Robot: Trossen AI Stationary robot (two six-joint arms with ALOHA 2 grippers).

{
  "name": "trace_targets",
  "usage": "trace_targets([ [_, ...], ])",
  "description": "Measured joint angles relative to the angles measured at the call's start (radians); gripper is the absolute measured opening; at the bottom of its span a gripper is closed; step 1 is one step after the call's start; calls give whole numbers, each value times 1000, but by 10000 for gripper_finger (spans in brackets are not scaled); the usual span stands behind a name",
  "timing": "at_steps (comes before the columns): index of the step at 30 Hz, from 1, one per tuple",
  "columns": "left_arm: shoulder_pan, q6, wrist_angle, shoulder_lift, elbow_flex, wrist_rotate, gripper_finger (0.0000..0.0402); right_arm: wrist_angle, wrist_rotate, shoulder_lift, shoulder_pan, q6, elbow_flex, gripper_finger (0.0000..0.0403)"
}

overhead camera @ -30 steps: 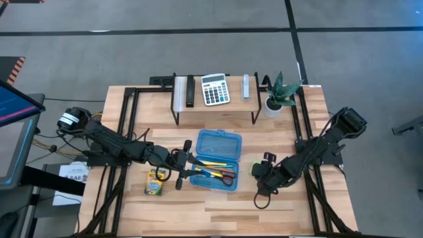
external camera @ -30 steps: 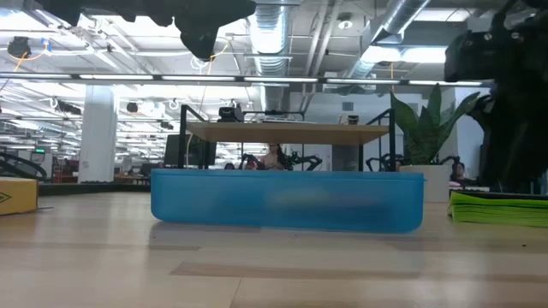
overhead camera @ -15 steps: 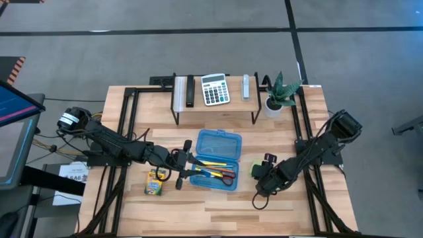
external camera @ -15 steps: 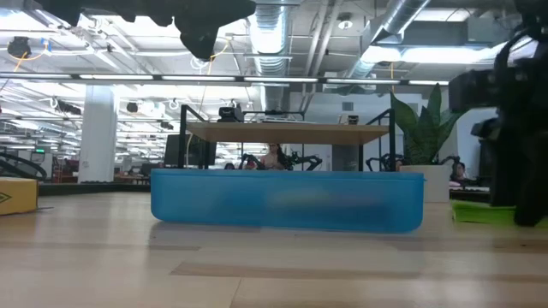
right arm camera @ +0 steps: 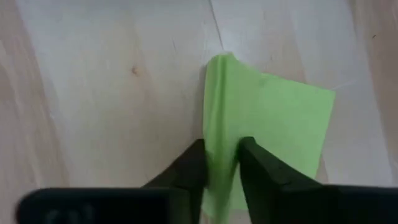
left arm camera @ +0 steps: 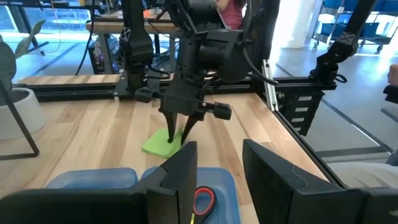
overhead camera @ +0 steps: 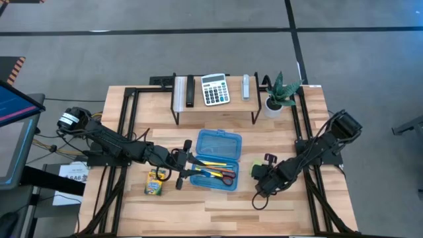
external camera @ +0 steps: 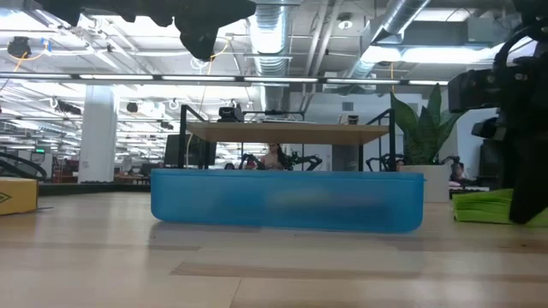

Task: Pack school essentials
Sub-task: Put the sticky notes into the blue supply box

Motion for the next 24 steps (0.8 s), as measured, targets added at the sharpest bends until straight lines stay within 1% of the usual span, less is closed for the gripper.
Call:
trace_targets([
  [4,0,0,0,0,0,-1,114,1,0,-6,0,-9,0,56],
  [9,0,0,0,0,0,-3,114,4,-1,-6,0,-14,1,23],
  [15,0,0,0,0,0,-3,114,-18,-16,-3,0,-37,41,14],
  [24,0,0,0,0,0,-3,114,-84,-26,-1,0,-85,142,13],
])
